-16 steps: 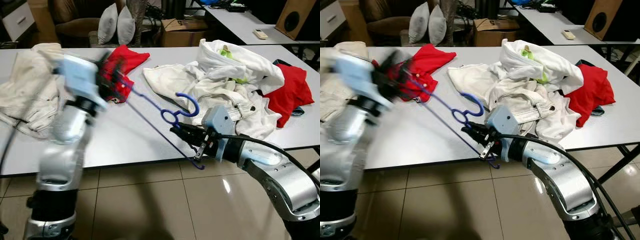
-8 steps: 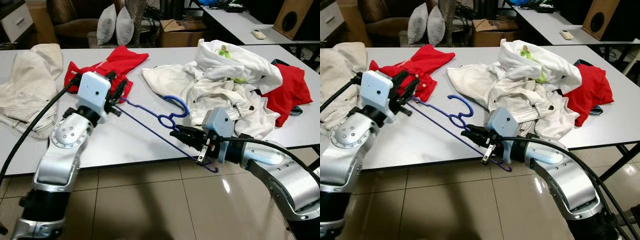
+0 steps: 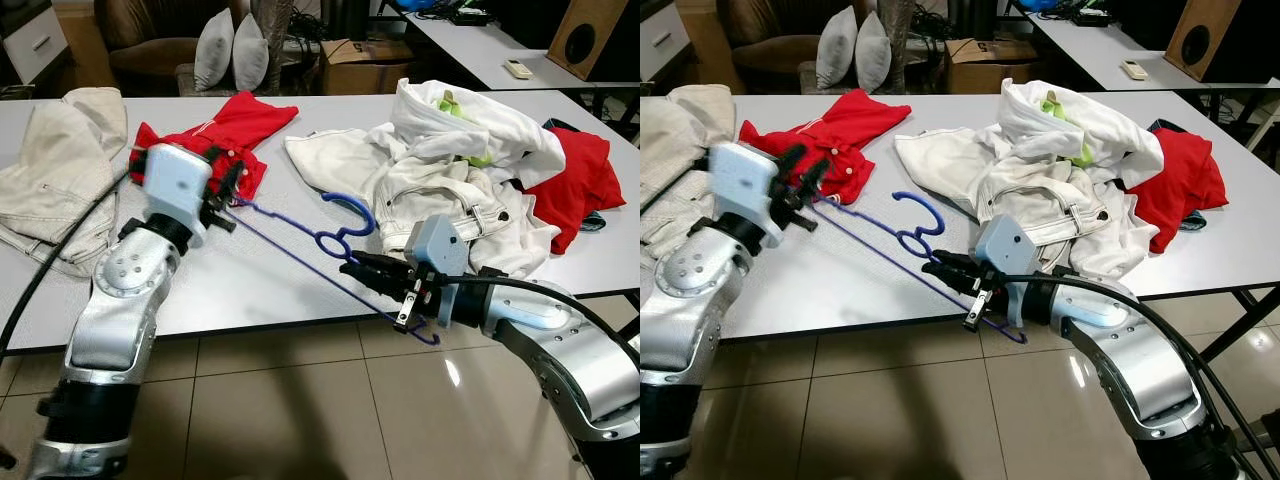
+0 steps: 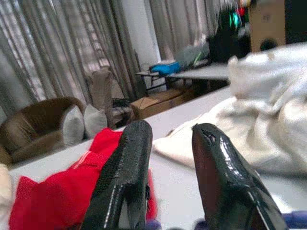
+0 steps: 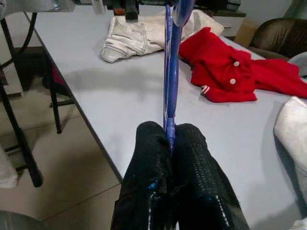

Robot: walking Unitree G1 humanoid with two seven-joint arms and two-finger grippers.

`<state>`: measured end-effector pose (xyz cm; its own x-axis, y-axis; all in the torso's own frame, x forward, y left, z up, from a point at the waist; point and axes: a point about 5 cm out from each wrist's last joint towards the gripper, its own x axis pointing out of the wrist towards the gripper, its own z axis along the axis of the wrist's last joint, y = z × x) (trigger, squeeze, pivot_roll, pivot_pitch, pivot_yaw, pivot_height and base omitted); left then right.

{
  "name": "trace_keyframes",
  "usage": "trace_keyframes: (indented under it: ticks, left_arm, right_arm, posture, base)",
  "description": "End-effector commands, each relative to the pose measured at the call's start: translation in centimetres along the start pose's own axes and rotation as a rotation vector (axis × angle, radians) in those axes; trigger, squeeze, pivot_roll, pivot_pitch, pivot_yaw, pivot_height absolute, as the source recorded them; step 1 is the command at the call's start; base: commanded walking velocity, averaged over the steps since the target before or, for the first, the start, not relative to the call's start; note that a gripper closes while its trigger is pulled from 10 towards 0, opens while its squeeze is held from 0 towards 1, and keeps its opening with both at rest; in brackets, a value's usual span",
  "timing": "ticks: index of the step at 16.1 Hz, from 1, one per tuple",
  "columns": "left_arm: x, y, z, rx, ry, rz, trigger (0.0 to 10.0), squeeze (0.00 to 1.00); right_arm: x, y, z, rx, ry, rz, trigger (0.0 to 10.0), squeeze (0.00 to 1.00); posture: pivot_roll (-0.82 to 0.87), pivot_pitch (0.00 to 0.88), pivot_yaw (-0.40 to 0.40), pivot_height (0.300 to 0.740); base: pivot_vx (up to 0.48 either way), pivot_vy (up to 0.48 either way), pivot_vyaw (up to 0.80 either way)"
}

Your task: Hang hanger

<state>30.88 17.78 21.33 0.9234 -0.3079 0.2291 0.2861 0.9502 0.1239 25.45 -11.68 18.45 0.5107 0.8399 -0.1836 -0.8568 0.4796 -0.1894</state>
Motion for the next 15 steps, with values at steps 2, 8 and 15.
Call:
trace_keyframes:
  ticks: [2,8,15]
  left_arm:
    - [0.7,-0.1,2.5,-0.192,-0.12,-0.04,10.0,0.0]
    - [-0.9,2.0,-0.5,-0.009,0.062,0.075,10.0,0.0]
    - [-4.0,-0.5,-5.0,-0.029,0.194,0.135,10.0,0.0]
  right_arm:
    - [0.1,-0.1,-0.8,0.001,0.036,-0.072,10.0,0.0]
    - [-0.6,-1.2,-2.6,0.041,0.091,-0.419,10.0,0.0]
    - [-1.8,-1.3,-3.1,0.102,-0.037,-0.792,10.0,0.0]
  posture:
    - [-0.08,0.0,-0.013,0.74]
    - [-0.1,0.0,0.006,0.74]
    - [-0.09,0.0,0.012,0.74]
  base:
    - [0.0,0.0,0.0]
    - [0.0,0.0,0.0]
    - [0.0,0.304,0.0]
